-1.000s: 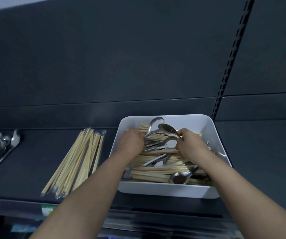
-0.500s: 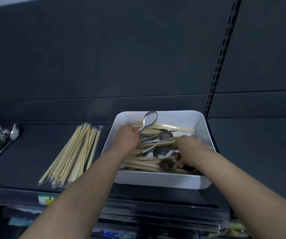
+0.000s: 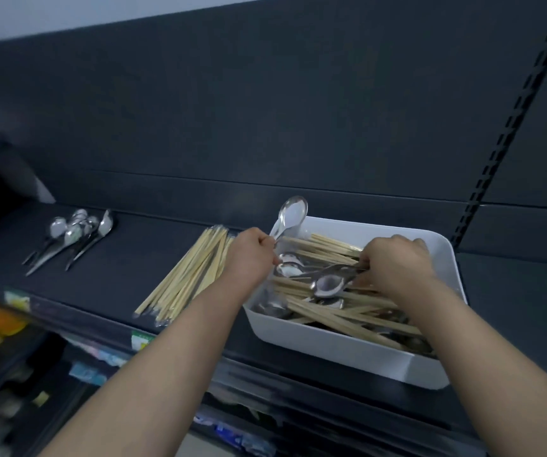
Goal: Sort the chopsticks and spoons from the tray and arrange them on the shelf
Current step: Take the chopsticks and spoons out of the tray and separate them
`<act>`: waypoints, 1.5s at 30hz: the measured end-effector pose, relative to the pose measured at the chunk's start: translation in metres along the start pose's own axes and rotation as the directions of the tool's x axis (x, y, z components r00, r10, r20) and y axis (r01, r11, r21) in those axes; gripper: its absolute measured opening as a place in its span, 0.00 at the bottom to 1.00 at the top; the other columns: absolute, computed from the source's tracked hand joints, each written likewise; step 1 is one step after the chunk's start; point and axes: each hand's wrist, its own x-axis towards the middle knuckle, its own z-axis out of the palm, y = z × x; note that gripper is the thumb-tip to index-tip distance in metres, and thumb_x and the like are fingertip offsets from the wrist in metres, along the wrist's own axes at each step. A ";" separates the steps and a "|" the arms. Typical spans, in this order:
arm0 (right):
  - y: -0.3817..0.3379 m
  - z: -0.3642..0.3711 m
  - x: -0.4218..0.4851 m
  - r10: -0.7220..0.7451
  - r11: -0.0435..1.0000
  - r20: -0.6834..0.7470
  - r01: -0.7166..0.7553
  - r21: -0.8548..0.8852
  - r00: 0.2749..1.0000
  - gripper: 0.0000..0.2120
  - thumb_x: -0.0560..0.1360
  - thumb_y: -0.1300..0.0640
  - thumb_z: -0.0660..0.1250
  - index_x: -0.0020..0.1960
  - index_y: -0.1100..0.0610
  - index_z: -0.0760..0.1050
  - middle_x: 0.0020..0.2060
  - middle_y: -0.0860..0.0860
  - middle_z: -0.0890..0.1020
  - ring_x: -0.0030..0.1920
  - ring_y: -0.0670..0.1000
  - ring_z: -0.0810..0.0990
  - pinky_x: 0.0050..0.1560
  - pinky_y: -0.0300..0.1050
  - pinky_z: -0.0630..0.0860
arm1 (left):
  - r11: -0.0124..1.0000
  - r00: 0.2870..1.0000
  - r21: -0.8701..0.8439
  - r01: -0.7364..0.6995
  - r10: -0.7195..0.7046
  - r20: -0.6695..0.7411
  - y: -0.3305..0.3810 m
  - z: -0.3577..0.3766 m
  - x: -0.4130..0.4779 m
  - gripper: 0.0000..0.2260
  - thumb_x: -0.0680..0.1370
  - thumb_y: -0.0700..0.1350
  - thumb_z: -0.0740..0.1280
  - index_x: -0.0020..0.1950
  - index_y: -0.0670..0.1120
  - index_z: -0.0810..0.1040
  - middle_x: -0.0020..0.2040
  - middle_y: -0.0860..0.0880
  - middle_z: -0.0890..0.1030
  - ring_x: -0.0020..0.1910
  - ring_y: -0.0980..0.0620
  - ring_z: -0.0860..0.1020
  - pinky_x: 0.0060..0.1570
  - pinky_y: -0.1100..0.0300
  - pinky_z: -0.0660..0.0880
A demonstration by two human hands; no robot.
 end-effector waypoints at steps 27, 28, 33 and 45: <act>-0.467 0.083 0.049 -0.225 0.602 0.258 -0.074 0.795 0.940 0.10 0.78 0.66 0.54 0.49 0.64 0.74 0.37 0.53 0.73 0.36 0.50 0.69 0.35 0.43 0.64 | 0.870 0.866 -0.301 0.391 -0.458 -0.200 -0.288 -0.334 0.049 0.14 0.80 0.39 0.62 0.33 0.43 0.71 0.33 0.46 0.78 0.32 0.48 0.72 0.36 0.59 0.68; -0.474 0.082 0.056 -0.216 0.607 0.250 -0.071 0.792 0.944 0.10 0.78 0.65 0.54 0.51 0.63 0.74 0.39 0.53 0.74 0.37 0.50 0.69 0.34 0.42 0.64 | 0.876 0.867 -0.281 0.393 -0.454 -0.205 -0.293 -0.337 0.056 0.14 0.79 0.39 0.62 0.33 0.44 0.71 0.33 0.45 0.78 0.34 0.47 0.72 0.37 0.57 0.68; -0.513 0.081 0.098 -0.197 0.628 0.188 -0.023 0.778 0.962 0.08 0.77 0.66 0.54 0.49 0.64 0.71 0.47 0.58 0.76 0.40 0.52 0.71 0.36 0.43 0.66 | 0.896 0.873 -0.213 0.390 -0.433 -0.225 -0.313 -0.351 0.103 0.13 0.78 0.40 0.64 0.34 0.47 0.69 0.36 0.42 0.79 0.34 0.47 0.74 0.37 0.56 0.68; -0.610 0.088 0.199 -0.157 0.670 0.191 -0.037 0.742 0.969 0.27 0.76 0.65 0.53 0.74 0.54 0.59 0.65 0.59 0.66 0.54 0.59 0.73 0.52 0.46 0.70 | 0.893 0.850 -0.102 0.438 -0.449 -0.274 -0.348 -0.388 0.236 0.04 0.76 0.42 0.64 0.44 0.44 0.70 0.42 0.44 0.80 0.40 0.46 0.78 0.34 0.59 0.70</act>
